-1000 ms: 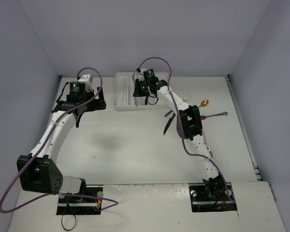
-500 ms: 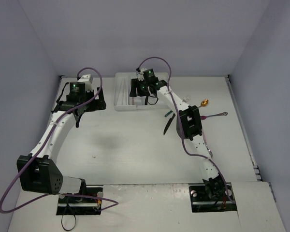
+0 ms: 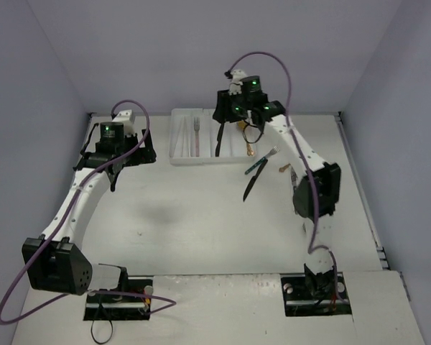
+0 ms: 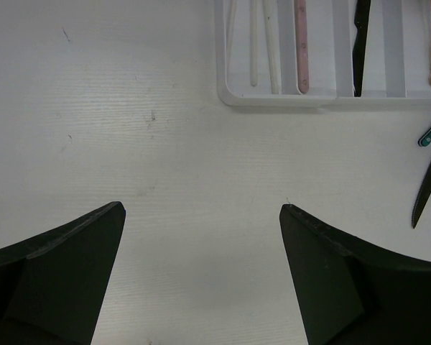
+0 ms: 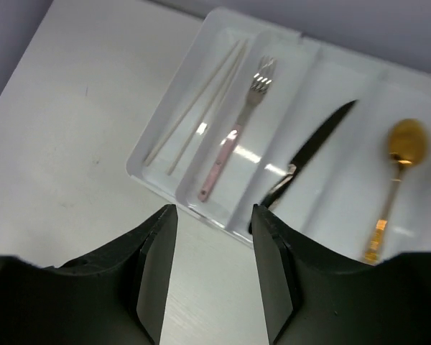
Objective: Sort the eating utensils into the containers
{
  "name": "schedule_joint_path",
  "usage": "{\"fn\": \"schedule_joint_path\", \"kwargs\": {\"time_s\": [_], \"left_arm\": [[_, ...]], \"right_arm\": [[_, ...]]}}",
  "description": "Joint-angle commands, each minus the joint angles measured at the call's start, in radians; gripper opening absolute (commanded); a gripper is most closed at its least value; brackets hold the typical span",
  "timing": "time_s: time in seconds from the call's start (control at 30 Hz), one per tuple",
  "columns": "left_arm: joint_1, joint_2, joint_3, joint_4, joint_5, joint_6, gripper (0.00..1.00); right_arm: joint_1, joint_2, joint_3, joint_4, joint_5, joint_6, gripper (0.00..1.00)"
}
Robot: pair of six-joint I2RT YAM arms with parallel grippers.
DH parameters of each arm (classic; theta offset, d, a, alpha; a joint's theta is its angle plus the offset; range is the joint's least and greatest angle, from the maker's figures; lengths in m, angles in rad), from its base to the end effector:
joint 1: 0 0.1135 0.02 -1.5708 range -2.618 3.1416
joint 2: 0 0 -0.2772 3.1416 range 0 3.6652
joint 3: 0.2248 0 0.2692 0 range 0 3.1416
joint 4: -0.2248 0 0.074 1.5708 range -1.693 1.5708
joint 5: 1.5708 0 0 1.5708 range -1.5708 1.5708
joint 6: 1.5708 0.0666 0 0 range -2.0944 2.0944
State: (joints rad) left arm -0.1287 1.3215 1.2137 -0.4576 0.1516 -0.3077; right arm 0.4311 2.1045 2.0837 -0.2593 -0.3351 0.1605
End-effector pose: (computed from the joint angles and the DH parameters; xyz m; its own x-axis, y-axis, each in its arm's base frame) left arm 0.3330 -0.0532 0.3386 -0.5831 -0.2264 -0.7802 0.0805 0.9395 -0.3328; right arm 0.4962 0.2523 0.3688 -0.3569 0.0020 -0.9341 -0.6328 0.7350 0.2433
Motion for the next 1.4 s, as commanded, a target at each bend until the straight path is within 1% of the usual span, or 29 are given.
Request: {"fn": "schedule_joint_path", "kwargs": {"time_s": [0.0, 0.07, 0.13, 0.2, 0.3, 0.43, 0.57, 0.67, 0.73, 0.8, 0.93, 1.03, 1.1, 1.27, 1.37], "left_arm": [[0.009, -0.053, 0.018, 0.053, -0.014, 0.010, 0.88], [0.009, -0.051, 0.010, 0.063, -0.010, 0.004, 0.88], [0.009, -0.048, 0.006, 0.067, -0.004, -0.002, 0.88], [0.009, -0.048, 0.009, 0.067, -0.001, -0.002, 0.88], [0.009, -0.050, 0.018, 0.062, 0.003, -0.005, 0.88], [0.009, -0.053, 0.019, 0.060, 0.008, -0.007, 0.88], [0.009, -0.055, 0.014, 0.065, 0.007, -0.010, 0.88], [0.010, -0.059, 0.008, 0.070, 0.005, -0.011, 0.88], [0.011, -0.061, 0.006, 0.073, 0.005, -0.011, 0.88], [0.010, -0.061, 0.004, 0.073, 0.005, -0.011, 0.88], [0.009, -0.061, 0.004, 0.071, 0.003, -0.005, 0.88], [0.011, -0.062, 0.004, 0.068, 0.000, -0.002, 0.88], [0.011, -0.065, -0.001, 0.069, -0.002, -0.001, 0.88], [0.012, -0.065, -0.008, 0.072, 0.002, -0.001, 0.88], [0.012, -0.059, -0.002, 0.070, 0.002, -0.001, 0.88]], "right_arm": [[-0.097, -0.232, -0.182, -0.042, 0.123, -0.151, 0.39], [-0.158, -0.279, -0.288, -0.163, 0.165, -0.234, 0.34], [-0.219, -0.326, -0.401, -0.228, 0.186, -0.281, 0.30], [-0.256, -0.375, -0.485, -0.285, 0.203, -0.335, 0.28], [-0.308, -0.430, -0.655, -0.348, 0.242, -0.423, 0.28], [-0.353, -0.487, -0.786, -0.409, 0.305, -0.567, 0.29], [-0.413, -0.502, -0.870, -0.453, 0.332, -0.615, 0.28], [-0.426, -0.509, -0.933, -0.454, 0.362, -0.639, 0.28], [-0.427, -0.503, -0.953, -0.454, 0.350, -0.636, 0.27], [-0.454, -0.485, -0.990, -0.451, 0.323, -0.629, 0.26], [-0.484, -0.442, -0.972, -0.451, 0.288, -0.624, 0.24], [-0.488, -0.410, -0.967, -0.454, 0.269, -0.624, 0.25], [-0.490, -0.396, -0.963, -0.458, 0.252, -0.627, 0.28], [-0.491, -0.364, -0.954, -0.472, 0.213, -0.636, 0.39], [-0.489, -0.345, -0.949, -0.475, 0.204, -0.639, 0.41]]}}
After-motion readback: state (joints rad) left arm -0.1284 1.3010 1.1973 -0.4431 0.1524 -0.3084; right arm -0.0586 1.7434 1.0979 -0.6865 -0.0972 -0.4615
